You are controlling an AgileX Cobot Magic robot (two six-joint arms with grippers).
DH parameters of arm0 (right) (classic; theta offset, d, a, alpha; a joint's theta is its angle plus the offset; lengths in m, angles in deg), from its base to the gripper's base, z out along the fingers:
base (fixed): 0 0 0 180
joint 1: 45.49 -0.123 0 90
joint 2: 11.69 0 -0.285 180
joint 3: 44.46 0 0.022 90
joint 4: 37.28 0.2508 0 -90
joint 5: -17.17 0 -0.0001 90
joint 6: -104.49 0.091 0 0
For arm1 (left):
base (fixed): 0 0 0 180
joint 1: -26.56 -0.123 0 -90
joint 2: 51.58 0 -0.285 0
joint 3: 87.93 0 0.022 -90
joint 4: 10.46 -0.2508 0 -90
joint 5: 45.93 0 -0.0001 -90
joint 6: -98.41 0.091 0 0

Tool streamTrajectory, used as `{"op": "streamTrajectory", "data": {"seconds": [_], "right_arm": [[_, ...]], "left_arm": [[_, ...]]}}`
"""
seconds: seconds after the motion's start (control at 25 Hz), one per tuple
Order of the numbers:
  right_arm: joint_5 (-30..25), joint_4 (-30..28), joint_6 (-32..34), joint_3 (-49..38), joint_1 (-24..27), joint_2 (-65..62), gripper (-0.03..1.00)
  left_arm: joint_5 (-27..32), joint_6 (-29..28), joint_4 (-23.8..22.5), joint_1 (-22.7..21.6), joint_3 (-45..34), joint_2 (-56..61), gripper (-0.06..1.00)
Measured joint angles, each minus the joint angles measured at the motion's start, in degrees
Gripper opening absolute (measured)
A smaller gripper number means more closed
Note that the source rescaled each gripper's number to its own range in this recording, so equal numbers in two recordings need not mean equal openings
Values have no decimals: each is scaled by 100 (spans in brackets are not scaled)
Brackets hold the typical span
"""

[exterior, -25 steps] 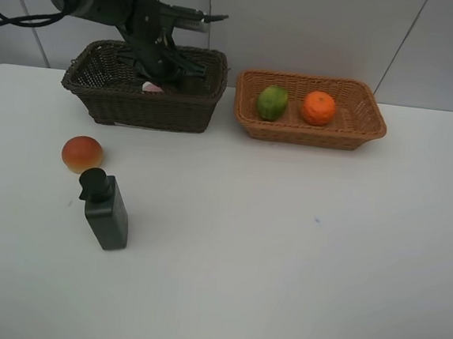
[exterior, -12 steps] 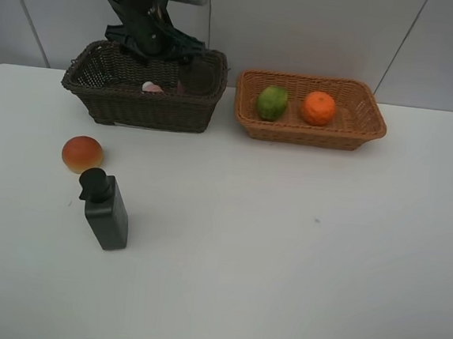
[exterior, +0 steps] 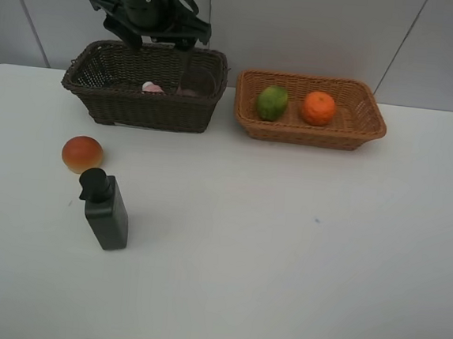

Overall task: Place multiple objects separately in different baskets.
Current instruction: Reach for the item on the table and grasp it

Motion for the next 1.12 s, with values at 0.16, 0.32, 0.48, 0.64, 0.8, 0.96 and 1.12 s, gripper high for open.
{"op": "streamTrajectory", "data": {"seconds": [0.16, 0.32, 0.48, 0.64, 0.8, 0.96, 1.12], "right_arm": [[0, 0, 0, 0, 0, 0, 55], [0, 0, 0, 0, 0, 0, 55], [0, 0, 0, 0, 0, 0, 55], [0, 0, 0, 0, 0, 0, 55], [0, 0, 0, 0, 0, 0, 55], [0, 0, 0, 0, 0, 0, 55], [0, 0, 0, 0, 0, 0, 55]], "left_arm": [[607, 344, 342, 279, 0, 217, 100], [905, 195, 555, 441, -497, 634, 100], [730, -201, 578, 535, -1417, 1175, 100], [389, -701, 605, 740, -2490, 1891, 100], [89, -1198, 623, 909, -3494, 2561, 100], [-183, -1810, 607, 937, -4291, 3036, 100], [-186, -2327, 596, 937, -4846, 3128, 100]]}}
